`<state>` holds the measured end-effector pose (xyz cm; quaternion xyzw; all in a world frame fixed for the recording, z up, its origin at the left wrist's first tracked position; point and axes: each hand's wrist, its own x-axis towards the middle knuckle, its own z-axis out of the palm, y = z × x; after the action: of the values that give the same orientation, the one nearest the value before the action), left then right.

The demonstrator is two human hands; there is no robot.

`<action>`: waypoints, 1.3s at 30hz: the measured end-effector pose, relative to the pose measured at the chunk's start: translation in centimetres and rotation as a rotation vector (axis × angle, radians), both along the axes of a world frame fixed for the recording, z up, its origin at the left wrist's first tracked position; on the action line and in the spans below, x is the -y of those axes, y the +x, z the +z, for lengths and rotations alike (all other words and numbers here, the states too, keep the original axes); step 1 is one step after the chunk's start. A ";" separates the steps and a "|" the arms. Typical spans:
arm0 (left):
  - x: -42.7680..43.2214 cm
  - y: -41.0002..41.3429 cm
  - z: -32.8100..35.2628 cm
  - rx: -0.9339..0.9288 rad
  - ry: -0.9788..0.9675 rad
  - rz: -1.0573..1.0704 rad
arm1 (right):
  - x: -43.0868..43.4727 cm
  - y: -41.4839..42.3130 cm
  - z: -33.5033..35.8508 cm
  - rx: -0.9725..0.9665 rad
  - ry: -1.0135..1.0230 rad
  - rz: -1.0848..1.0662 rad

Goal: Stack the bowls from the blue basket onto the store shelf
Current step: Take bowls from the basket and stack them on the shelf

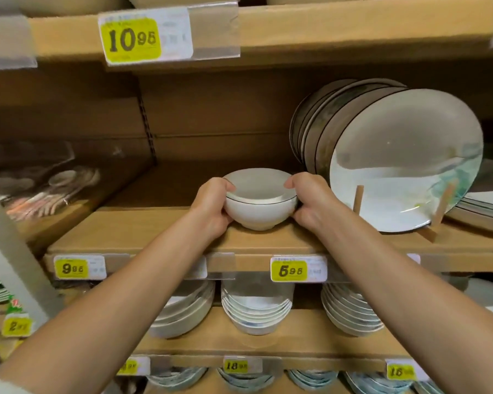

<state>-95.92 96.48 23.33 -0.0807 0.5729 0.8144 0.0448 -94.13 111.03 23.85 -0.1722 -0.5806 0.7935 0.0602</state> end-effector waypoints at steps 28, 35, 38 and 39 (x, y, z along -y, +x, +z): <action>2.8 -0.6 1.1 -0.016 0.011 -0.085 | 1.0 1.9 -1.9 -0.113 0.056 -0.067; 2.4 -0.4 -0.2 -0.029 -0.003 -0.165 | 2.1 1.1 -1.7 -0.132 0.095 -0.141; 3.3 -0.5 -0.5 -0.041 0.013 -0.144 | 0.9 0.9 -1.3 -0.138 -0.054 -0.140; 3.4 -0.7 -0.5 -0.048 0.011 -0.136 | 0.8 1.2 -1.5 -0.151 -0.041 -0.130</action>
<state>-96.60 93.09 22.85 -0.0217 0.5736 0.8142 0.0870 -92.94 110.27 22.30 -0.1503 -0.5456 0.8103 0.1519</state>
